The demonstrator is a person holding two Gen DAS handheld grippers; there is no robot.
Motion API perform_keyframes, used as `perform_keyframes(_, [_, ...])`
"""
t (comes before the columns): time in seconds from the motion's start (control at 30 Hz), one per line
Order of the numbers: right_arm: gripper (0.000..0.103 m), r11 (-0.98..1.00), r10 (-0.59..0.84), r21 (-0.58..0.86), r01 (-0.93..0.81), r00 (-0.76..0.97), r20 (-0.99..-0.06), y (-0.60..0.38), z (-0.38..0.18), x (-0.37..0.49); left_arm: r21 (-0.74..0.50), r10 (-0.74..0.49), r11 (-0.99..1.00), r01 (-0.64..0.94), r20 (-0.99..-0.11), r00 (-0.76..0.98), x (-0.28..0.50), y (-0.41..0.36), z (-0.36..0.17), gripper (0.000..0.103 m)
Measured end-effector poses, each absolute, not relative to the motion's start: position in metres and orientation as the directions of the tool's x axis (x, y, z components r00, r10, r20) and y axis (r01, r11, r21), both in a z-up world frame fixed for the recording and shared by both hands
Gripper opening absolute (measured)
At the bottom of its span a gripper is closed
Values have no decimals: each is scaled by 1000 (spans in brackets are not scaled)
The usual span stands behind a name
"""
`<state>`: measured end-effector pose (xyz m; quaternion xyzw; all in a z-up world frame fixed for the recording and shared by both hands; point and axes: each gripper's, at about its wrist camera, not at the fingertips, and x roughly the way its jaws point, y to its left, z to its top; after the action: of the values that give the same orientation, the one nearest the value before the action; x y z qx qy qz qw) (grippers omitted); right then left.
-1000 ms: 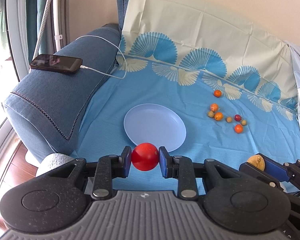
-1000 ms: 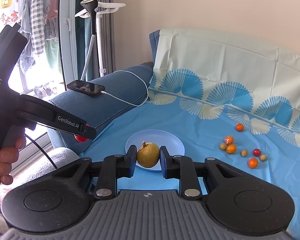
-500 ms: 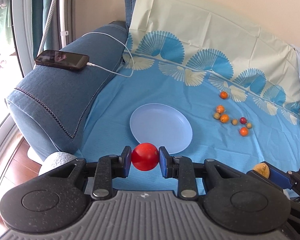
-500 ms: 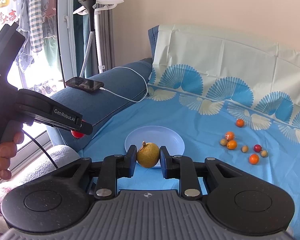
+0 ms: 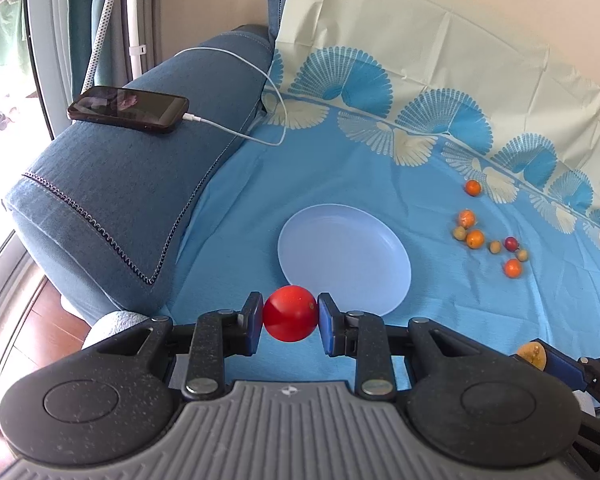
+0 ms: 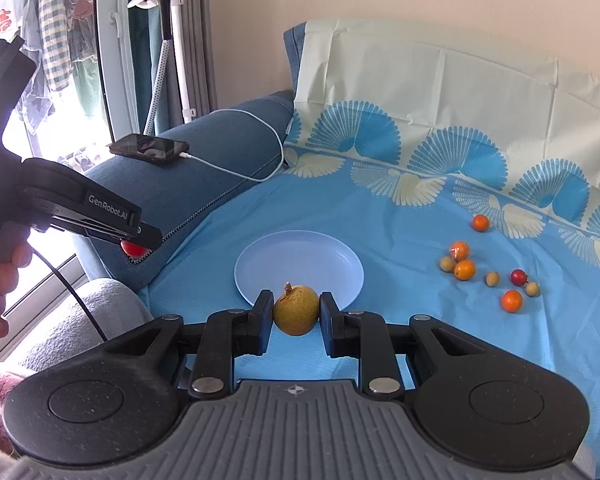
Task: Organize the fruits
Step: 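Carry both fruits over the blue plate and open both tools to drop them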
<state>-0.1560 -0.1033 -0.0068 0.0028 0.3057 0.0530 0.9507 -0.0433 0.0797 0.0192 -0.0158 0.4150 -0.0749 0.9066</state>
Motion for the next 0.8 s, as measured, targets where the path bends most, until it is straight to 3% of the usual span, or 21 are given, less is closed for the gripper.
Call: perform_keyframes(0.8, [26,991,135,104,-86,673,-727,-114,-80,0,-26,-105,987,160,-853,512,106,21,-62,32])
